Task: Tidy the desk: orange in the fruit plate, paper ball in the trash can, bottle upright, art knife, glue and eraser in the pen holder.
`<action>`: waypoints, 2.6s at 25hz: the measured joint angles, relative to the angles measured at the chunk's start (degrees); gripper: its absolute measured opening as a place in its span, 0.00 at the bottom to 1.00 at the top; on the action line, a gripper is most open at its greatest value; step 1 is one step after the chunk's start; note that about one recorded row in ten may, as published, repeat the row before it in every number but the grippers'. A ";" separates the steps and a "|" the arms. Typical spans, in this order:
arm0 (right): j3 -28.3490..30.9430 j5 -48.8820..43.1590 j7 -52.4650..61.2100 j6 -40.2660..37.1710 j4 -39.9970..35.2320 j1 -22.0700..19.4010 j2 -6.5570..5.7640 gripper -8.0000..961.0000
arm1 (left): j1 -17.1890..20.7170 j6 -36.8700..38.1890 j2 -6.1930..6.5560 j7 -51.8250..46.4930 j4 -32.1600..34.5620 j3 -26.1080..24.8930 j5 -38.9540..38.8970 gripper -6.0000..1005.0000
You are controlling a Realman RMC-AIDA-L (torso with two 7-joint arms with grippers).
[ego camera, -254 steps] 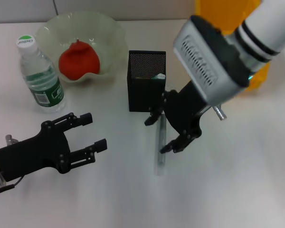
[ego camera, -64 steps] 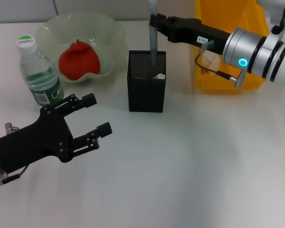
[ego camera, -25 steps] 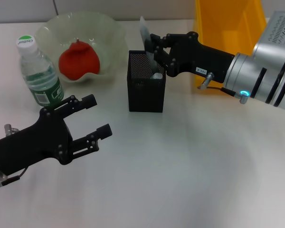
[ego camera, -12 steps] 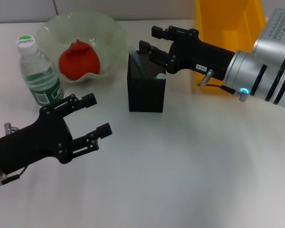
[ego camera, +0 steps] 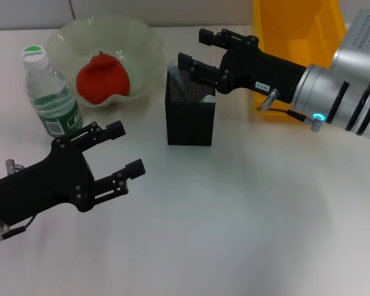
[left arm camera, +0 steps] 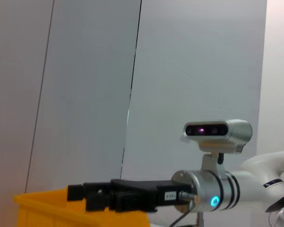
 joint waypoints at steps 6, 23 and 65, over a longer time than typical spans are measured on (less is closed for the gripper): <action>-0.54 0.04 6.61 -7.67 -4.67 -5.10 -0.47 0.71 | -0.32 -2.08 -0.05 -1.85 -0.17 0.22 0.22 0.77; -0.39 -26.93 19.40 -25.77 -17.11 -13.65 -2.54 0.71 | -3.92 -2.36 1.69 -15.52 4.91 1.39 10.52 0.78; -0.67 -30.17 15.15 -18.75 -17.34 -13.04 -0.70 0.85 | -6.51 -2.72 1.87 -18.60 5.57 4.15 15.64 0.78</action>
